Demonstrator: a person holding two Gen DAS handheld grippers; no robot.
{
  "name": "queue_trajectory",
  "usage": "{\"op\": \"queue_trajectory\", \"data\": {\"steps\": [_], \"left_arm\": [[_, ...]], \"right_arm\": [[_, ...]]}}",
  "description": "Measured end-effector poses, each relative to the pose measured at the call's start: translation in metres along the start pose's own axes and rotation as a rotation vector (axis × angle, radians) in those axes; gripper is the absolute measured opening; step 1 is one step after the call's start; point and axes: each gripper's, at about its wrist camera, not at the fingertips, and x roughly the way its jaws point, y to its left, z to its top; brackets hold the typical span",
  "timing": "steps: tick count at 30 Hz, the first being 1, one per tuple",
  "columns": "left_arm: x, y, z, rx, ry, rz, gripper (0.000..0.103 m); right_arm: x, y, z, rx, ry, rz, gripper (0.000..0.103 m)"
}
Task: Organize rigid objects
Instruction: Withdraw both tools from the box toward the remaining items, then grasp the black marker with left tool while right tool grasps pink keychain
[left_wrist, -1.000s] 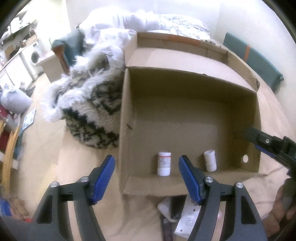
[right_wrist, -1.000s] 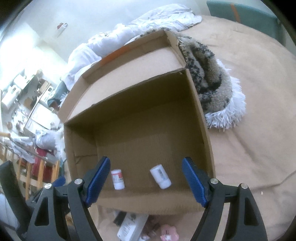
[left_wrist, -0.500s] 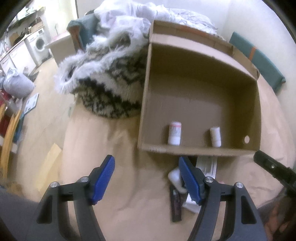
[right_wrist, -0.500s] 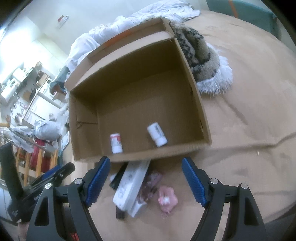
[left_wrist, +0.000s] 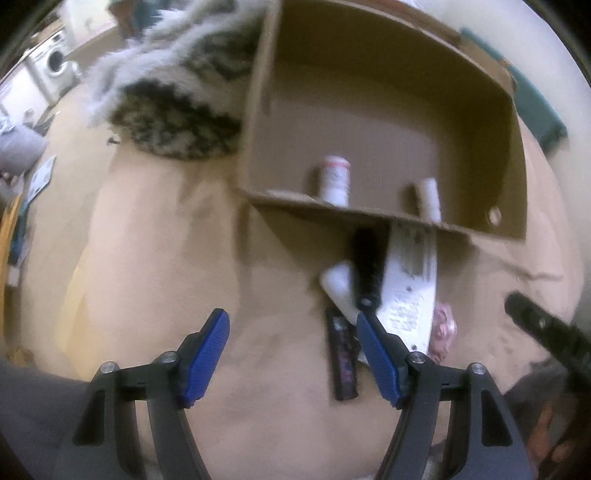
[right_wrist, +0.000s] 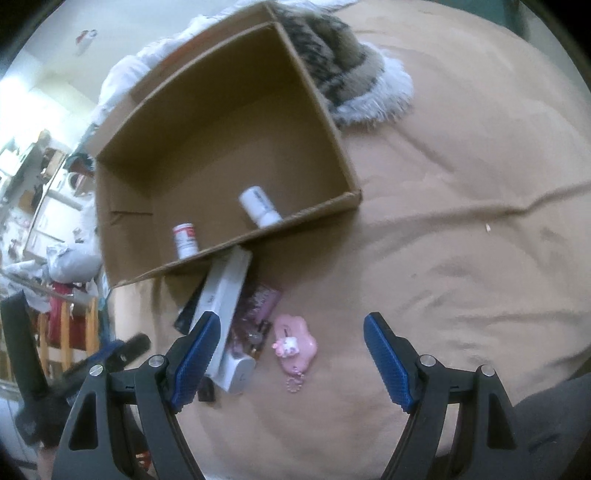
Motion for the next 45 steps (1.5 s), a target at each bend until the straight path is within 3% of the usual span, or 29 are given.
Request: {"op": "queue_trajectory", "data": {"steps": [8, 11, 13, 18, 21, 23, 31, 34, 41, 44, 45], "left_arm": [[0.026, -0.015, -0.016, 0.06, 0.091, 0.036, 0.067], [0.036, -0.014, -0.02, 0.06, 0.138, 0.03, 0.053], [0.042, -0.011, -0.021, 0.041, 0.161, 0.041, 0.05], [0.056, -0.019, -0.021, 0.048, 0.205, -0.023, 0.047], [0.064, -0.03, -0.023, 0.09, 0.207, -0.022, 0.037], [0.067, -0.031, -0.023, 0.076, 0.217, -0.08, 0.017], [0.064, -0.02, -0.021, 0.035, 0.207, -0.07, 0.016], [0.055, -0.008, -0.024, -0.01, 0.181, -0.054, 0.012], [0.055, 0.005, -0.02, -0.012, 0.184, -0.047, 0.011], [0.068, -0.007, -0.019, 0.001, 0.214, -0.056, 0.012], [0.074, -0.007, -0.021, -0.001, 0.231, -0.051, 0.012]], "right_arm": [[0.006, -0.002, 0.002, 0.019, 0.013, 0.0, 0.084], [0.008, -0.003, 0.001, 0.026, 0.029, 0.004, 0.084], [0.01, -0.003, 0.001, 0.031, 0.039, 0.014, 0.084], [0.011, 0.0, 0.002, 0.016, 0.043, 0.014, 0.084], [0.012, -0.001, 0.002, 0.023, 0.046, 0.014, 0.084], [0.014, -0.002, 0.002, 0.025, 0.052, 0.008, 0.084], [0.036, -0.002, -0.002, 0.002, 0.149, -0.021, 0.083], [0.05, 0.009, -0.001, -0.074, 0.183, -0.063, 0.077], [0.092, 0.04, -0.016, -0.297, 0.261, -0.223, 0.075], [0.096, 0.047, -0.019, -0.365, 0.245, -0.274, 0.06], [0.095, 0.049, -0.019, -0.374, 0.235, -0.285, 0.044]]}}
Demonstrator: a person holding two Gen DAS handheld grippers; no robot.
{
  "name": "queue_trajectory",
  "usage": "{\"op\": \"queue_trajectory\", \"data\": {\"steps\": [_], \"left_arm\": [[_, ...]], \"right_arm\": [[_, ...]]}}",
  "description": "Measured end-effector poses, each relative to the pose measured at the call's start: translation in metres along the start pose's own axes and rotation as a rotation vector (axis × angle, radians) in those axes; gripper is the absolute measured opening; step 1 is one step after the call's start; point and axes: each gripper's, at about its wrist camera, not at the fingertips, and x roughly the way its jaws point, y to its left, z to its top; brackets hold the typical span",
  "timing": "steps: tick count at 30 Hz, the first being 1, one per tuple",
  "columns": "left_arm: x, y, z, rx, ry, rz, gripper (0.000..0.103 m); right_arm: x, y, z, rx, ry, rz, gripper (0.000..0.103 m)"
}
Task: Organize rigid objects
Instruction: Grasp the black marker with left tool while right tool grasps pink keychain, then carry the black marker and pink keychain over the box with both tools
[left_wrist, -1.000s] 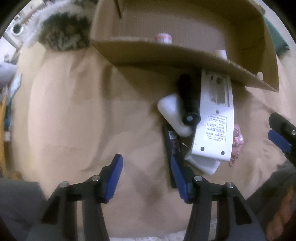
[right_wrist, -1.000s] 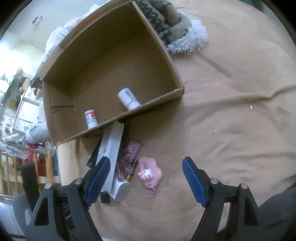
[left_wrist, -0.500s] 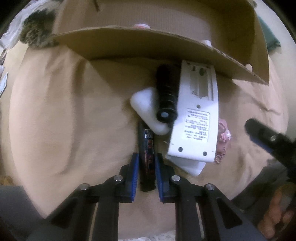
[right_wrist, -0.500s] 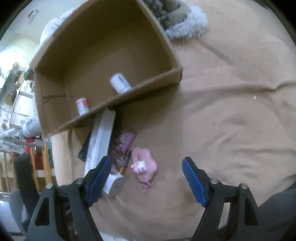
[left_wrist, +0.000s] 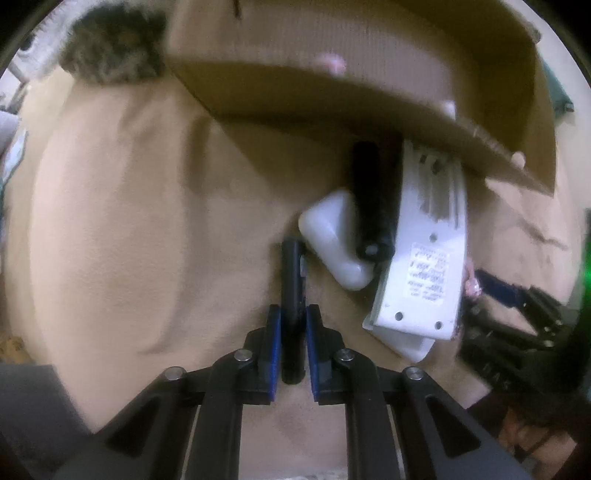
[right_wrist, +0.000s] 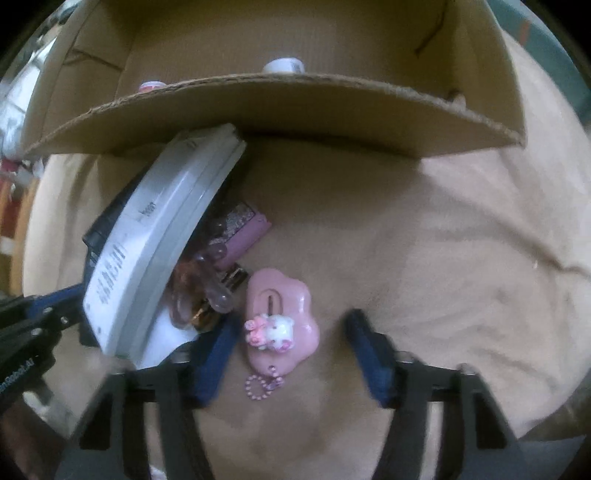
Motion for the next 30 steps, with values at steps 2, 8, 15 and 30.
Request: {"op": "queue_trajectory", "data": {"steps": [2, 8, 15, 30], "left_arm": [[0.004, -0.006, 0.001, 0.028, -0.01, 0.032, 0.012], [0.001, -0.018, -0.001, 0.06, -0.026, 0.05, 0.01], [-0.034, 0.002, -0.007, 0.023, -0.123, 0.089, 0.01], [-0.158, 0.0, -0.018, -0.015, -0.388, 0.11, 0.01]], "right_arm": [[-0.003, -0.002, 0.0, 0.005, -0.01, 0.006, 0.039], [-0.013, -0.008, -0.005, 0.043, -0.025, 0.036, 0.039], [-0.041, -0.02, -0.018, 0.1, -0.111, 0.061, 0.039], [-0.157, -0.026, -0.027, 0.099, -0.407, 0.187, 0.039]]}}
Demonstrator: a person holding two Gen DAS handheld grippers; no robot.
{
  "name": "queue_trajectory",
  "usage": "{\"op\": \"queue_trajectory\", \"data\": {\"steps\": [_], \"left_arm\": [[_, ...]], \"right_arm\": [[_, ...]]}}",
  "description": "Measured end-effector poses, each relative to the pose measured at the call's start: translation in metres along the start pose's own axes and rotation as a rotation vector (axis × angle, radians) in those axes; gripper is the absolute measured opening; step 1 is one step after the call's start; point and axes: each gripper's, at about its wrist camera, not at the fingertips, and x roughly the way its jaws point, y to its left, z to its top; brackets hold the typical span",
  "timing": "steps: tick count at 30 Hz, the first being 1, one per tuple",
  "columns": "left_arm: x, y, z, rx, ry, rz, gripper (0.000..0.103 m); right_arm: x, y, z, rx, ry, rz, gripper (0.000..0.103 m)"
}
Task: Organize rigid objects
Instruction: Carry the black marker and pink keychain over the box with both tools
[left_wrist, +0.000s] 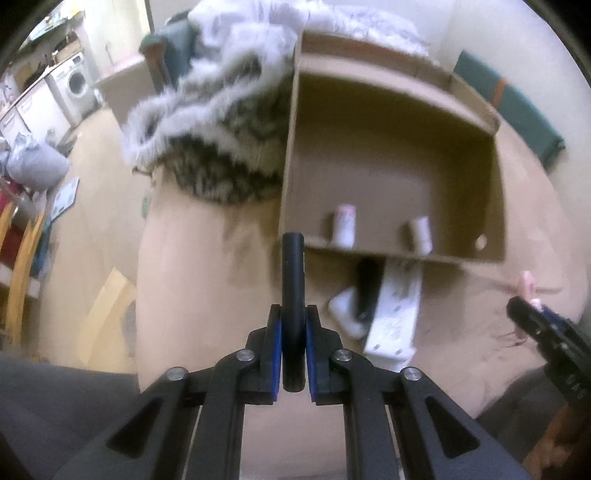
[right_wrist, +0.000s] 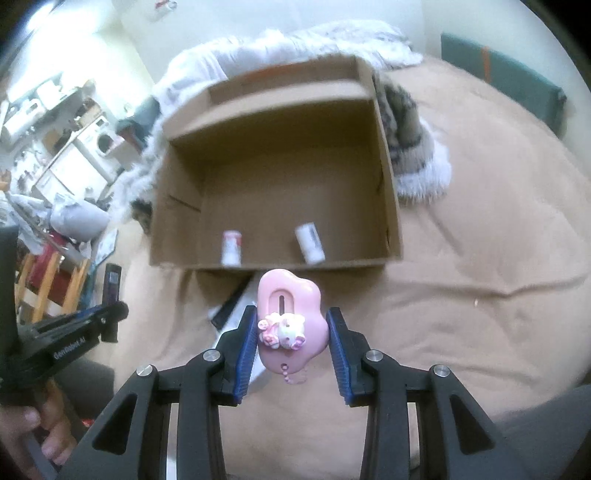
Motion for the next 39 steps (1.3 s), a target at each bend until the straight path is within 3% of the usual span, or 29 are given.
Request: {"op": "queue_trajectory", "data": {"steps": [7, 14, 19, 30, 34, 39], "left_arm": [[-0.033, -0.01, 0.039, 0.025, -0.08, -0.072, 0.01], [-0.016, -0.011, 0.085, 0.04, -0.097, -0.203, 0.01], [0.012, -0.009, 0.105, 0.015, -0.075, -0.217, 0.01], [0.084, -0.033, 0.112, 0.074, -0.002, -0.128, 0.01], [0.106, -0.042, 0.103, 0.122, 0.02, -0.018, 0.01], [0.117, -0.044, 0.099, 0.129, 0.044, -0.024, 0.01]], "right_arm": [[-0.014, -0.006, 0.029, 0.024, -0.036, 0.071, 0.039], [-0.006, -0.004, 0.075, 0.012, -0.071, 0.142, 0.039], [0.016, -0.002, 0.1, -0.005, -0.058, 0.149, 0.039], [0.085, -0.008, 0.109, -0.015, -0.018, 0.119, 0.039], [0.107, -0.009, 0.102, -0.024, 0.035, 0.087, 0.039], [0.125, -0.009, 0.096, -0.032, 0.102, 0.057, 0.039]]}}
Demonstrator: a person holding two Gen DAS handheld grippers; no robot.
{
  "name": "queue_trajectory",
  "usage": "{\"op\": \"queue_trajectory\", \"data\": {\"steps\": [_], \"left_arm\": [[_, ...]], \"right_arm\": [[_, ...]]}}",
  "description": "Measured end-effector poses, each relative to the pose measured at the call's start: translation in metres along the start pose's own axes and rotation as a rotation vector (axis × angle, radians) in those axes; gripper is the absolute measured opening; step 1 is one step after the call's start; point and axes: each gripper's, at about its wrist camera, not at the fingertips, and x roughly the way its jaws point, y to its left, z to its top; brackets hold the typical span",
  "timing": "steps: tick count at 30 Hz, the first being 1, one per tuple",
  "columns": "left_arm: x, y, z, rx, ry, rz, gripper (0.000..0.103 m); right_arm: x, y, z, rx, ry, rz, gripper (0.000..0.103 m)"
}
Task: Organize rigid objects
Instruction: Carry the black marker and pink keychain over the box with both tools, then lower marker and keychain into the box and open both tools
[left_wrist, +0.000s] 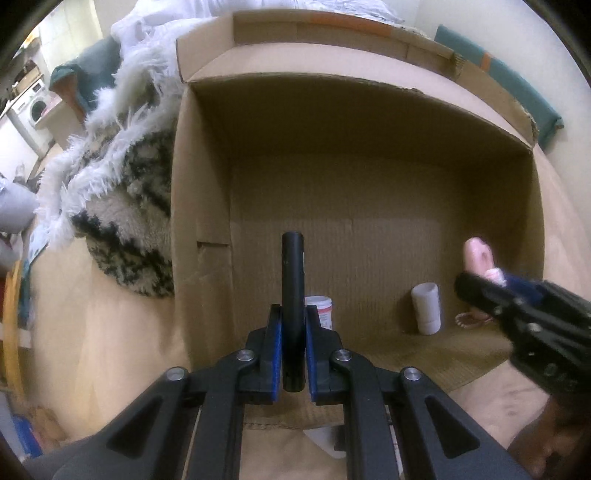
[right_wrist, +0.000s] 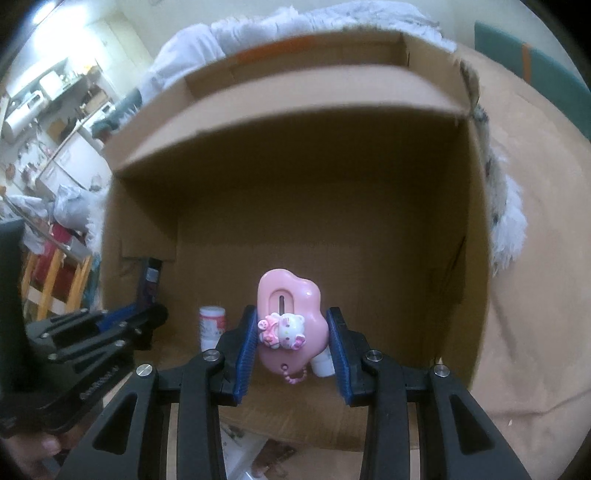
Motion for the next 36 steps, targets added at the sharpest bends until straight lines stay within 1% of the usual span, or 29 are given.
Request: {"op": "queue_trajectory", "data": {"steps": [3, 9, 14, 19, 27, 30, 36], "left_arm": [[0.002, -0.002, -0.002, 0.021, -0.008, 0.023, 0.01], [0.011, -0.003, -0.007, 0.015, 0.02, 0.016, 0.01], [0.015, -0.001, -0.009, 0.002, 0.031, 0.013, 0.01], [0.019, 0.004, -0.012, -0.007, 0.037, 0.024, 0.01], [0.021, 0.007, -0.012, -0.014, 0.043, 0.021, 0.01], [0.019, 0.005, -0.012, -0.011, 0.04, 0.027, 0.01], [0.012, 0.002, -0.011, -0.016, 0.04, 0.015, 0.011]], "right_arm": [[0.009, -0.003, 0.0, 0.016, 0.037, -0.008, 0.039], [0.023, -0.011, 0.0, 0.055, 0.097, -0.032, 0.039], [0.029, -0.013, -0.001, 0.062, 0.123, -0.051, 0.039], [0.032, -0.018, -0.003, 0.072, 0.13, -0.052, 0.039], [0.034, -0.018, -0.006, 0.062, 0.137, -0.054, 0.039], [0.034, -0.018, -0.006, 0.067, 0.135, -0.052, 0.039], [0.03, -0.017, -0.004, 0.067, 0.12, -0.035, 0.04]]}}
